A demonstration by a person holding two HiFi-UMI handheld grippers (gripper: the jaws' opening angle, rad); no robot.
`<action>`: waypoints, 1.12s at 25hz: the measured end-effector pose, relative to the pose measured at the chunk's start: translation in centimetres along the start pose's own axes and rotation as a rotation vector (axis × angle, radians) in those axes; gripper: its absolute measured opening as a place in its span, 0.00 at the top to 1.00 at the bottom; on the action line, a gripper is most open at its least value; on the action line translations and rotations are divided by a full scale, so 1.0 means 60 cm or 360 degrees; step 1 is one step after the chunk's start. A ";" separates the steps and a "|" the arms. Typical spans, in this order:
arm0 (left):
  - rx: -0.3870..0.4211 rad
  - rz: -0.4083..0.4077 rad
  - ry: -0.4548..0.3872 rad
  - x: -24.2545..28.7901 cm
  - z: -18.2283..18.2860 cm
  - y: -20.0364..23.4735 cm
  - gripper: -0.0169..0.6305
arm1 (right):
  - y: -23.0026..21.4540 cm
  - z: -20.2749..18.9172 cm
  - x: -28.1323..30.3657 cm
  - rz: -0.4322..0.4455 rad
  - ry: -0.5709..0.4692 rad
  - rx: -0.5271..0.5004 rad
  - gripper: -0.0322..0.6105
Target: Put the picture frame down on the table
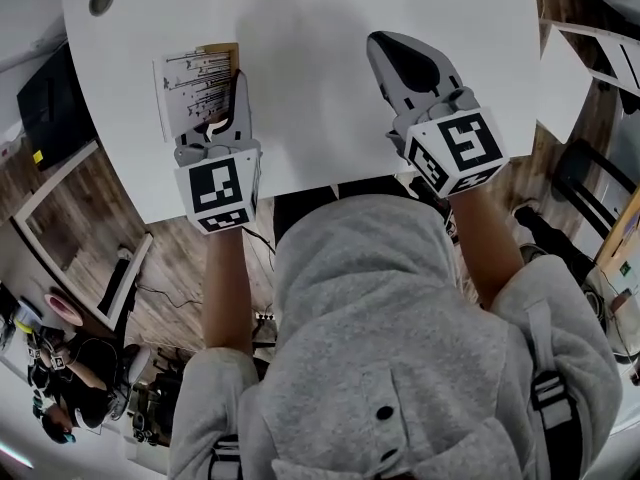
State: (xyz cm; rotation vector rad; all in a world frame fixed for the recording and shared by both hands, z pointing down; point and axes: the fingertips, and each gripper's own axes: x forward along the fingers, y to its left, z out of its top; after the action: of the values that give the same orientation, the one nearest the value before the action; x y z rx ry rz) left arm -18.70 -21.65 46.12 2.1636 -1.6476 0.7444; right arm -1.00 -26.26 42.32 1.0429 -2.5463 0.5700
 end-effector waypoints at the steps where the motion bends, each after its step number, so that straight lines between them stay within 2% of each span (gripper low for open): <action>1: 0.0001 -0.0005 0.0011 0.004 -0.004 0.003 0.81 | 0.003 -0.003 0.005 0.0002 0.0008 -0.0005 0.91; 17: 0.0001 -0.0026 0.0093 0.060 -0.041 0.029 0.81 | 0.008 -0.031 0.056 0.0002 0.0078 0.0074 0.91; 28: 0.0074 -0.0019 0.0082 0.081 -0.047 0.010 0.81 | 0.000 -0.053 0.055 0.0007 0.0083 0.0100 0.91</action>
State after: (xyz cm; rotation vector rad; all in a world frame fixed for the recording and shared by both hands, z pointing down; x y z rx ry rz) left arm -18.89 -24.15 51.20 2.1652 -1.6056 0.8356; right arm -2.75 -26.66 46.53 1.0303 -2.5009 0.6736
